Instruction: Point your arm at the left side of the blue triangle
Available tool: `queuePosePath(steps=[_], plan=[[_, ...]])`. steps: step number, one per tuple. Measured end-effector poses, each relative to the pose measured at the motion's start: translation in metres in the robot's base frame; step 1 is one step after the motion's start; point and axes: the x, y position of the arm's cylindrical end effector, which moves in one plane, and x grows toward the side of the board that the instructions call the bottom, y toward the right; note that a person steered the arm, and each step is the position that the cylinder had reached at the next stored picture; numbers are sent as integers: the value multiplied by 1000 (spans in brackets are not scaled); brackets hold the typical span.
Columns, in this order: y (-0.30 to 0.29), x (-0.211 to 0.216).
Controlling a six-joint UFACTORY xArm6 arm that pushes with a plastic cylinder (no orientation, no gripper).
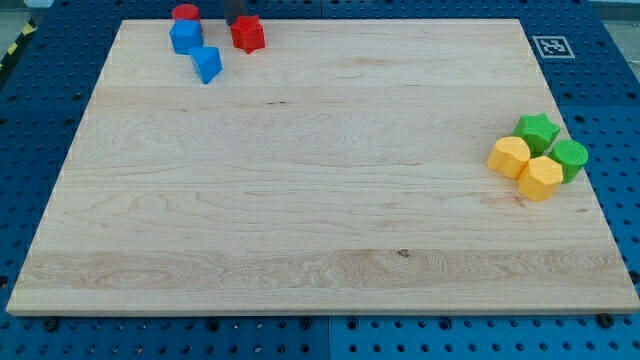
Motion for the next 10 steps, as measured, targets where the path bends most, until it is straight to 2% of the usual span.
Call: queuePosePath(steps=[5, 6, 7, 8, 9, 10], plan=[[-6, 0], [19, 0], [78, 6], [125, 70], [126, 150], [96, 230]])
